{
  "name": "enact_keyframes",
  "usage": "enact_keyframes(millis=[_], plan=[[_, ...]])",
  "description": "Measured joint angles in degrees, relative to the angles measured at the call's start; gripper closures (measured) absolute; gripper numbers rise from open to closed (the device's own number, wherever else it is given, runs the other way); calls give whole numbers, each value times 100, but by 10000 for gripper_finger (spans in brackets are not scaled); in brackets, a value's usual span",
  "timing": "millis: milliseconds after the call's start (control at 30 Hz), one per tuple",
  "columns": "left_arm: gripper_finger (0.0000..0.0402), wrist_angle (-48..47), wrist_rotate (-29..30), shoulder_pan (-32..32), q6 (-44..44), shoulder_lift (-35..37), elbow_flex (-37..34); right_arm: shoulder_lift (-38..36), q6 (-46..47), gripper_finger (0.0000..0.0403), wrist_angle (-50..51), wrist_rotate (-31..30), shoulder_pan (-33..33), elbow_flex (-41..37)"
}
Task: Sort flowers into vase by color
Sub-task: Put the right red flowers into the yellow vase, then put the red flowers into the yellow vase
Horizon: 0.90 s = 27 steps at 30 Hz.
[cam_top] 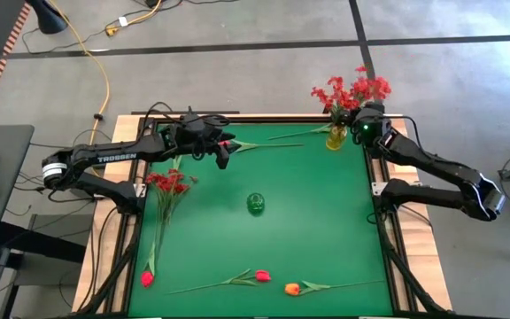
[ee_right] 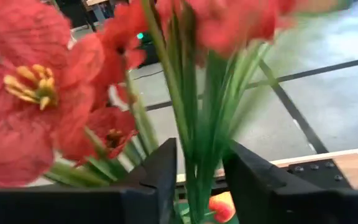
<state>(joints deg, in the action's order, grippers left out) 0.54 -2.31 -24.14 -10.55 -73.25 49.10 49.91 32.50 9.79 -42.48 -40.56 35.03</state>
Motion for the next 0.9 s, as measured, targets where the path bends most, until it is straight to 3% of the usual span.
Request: enact_keyframes(millis=[267, 633, 900], plan=[[201, -31, -2, 0, 38, -2, 0, -11, -731, 172, 489, 965, 0, 210], [201, -28, -240, 0, 27, -2, 0, -2, -1313, 168, 3322, 1777, -2, 1451], [201, -48, -955, 99, -128, 0, 0, -2, -1207, 168, 4368, 3621, 40, 2015]])
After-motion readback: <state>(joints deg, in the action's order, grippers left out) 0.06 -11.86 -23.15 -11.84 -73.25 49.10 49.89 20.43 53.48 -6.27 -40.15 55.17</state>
